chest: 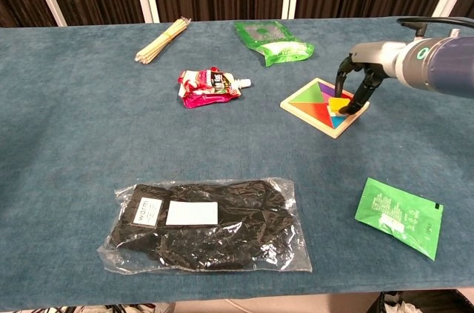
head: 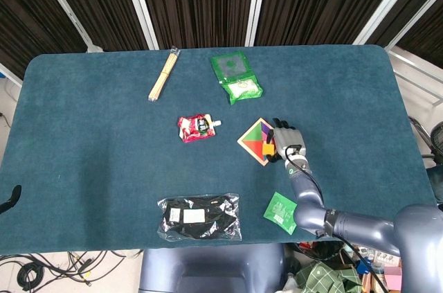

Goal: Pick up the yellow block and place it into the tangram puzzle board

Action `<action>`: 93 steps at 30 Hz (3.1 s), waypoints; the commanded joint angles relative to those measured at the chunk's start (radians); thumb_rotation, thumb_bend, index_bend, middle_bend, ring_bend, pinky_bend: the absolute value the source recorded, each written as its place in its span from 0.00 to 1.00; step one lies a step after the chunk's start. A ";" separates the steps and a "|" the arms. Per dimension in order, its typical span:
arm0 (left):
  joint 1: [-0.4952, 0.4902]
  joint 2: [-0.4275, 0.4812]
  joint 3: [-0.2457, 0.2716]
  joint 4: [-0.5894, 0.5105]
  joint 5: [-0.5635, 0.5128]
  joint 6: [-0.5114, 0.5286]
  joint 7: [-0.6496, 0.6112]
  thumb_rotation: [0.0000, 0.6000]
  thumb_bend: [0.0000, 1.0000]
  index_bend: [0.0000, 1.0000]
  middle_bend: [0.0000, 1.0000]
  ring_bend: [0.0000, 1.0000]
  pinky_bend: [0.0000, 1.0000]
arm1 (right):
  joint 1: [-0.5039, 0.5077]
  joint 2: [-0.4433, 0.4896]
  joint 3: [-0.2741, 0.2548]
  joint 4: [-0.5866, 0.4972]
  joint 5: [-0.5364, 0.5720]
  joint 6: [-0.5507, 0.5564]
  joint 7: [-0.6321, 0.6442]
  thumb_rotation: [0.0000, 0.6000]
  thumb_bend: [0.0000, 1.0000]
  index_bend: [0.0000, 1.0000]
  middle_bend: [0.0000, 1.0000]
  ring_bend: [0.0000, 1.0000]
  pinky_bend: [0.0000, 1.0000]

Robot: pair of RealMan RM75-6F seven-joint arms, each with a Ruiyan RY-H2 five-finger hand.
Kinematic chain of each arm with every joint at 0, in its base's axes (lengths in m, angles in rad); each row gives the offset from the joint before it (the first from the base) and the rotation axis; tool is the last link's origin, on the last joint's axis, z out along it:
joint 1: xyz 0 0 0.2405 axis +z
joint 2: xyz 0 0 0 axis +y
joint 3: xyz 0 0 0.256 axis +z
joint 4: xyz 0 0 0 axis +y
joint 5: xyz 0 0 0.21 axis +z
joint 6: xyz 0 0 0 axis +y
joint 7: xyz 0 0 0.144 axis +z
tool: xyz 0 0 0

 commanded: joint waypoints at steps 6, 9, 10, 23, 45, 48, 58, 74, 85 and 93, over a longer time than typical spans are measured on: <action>-0.001 0.000 -0.002 -0.001 -0.004 0.001 0.003 1.00 0.32 0.00 0.00 0.00 0.00 | -0.011 -0.028 0.011 0.055 -0.052 -0.017 0.026 1.00 0.31 0.53 0.00 0.00 0.14; 0.000 -0.001 -0.001 0.000 -0.003 0.001 0.005 1.00 0.32 0.00 0.00 0.00 0.00 | -0.020 -0.045 0.012 0.077 -0.071 -0.020 0.039 1.00 0.31 0.53 0.00 0.00 0.14; 0.000 -0.001 -0.001 0.000 -0.003 0.002 0.006 1.00 0.32 0.00 0.00 0.00 0.00 | -0.021 -0.049 0.012 0.083 -0.074 -0.022 0.041 1.00 0.31 0.53 0.00 0.00 0.14; 0.000 -0.002 -0.002 0.000 -0.005 0.005 0.011 1.00 0.32 0.00 0.00 0.00 0.00 | -0.047 -0.098 0.008 0.182 -0.191 -0.044 0.079 1.00 0.31 0.53 0.00 0.00 0.14; 0.001 -0.005 -0.001 0.004 -0.006 0.008 0.017 1.00 0.32 0.00 0.00 0.00 0.00 | -0.099 -0.096 0.019 0.251 -0.357 -0.148 0.209 1.00 0.31 0.53 0.00 0.00 0.14; 0.001 -0.005 -0.002 0.003 -0.006 0.009 0.017 1.00 0.32 0.00 0.00 0.00 0.00 | -0.102 -0.096 0.020 0.255 -0.364 -0.154 0.213 1.00 0.31 0.53 0.00 0.00 0.14; 0.001 -0.005 -0.002 0.006 -0.006 0.009 0.017 1.00 0.32 0.00 0.00 0.00 0.00 | -0.111 -0.089 0.022 0.260 -0.376 -0.168 0.222 1.00 0.31 0.53 0.00 0.00 0.14; 0.001 -0.006 -0.002 0.006 -0.006 0.008 0.019 1.00 0.32 0.00 0.00 0.00 0.00 | -0.119 -0.084 0.027 0.254 -0.388 -0.179 0.233 1.00 0.31 0.53 0.00 0.00 0.14; 0.000 -0.006 -0.003 0.004 -0.008 0.009 0.020 1.00 0.32 0.00 0.00 0.00 0.00 | -0.118 -0.093 0.028 0.264 -0.383 -0.177 0.224 1.00 0.31 0.51 0.00 0.00 0.14; 0.000 -0.006 -0.003 0.005 -0.009 0.008 0.020 1.00 0.32 0.00 0.00 0.00 0.00 | -0.116 -0.099 0.031 0.268 -0.377 -0.175 0.218 1.00 0.30 0.50 0.00 0.00 0.14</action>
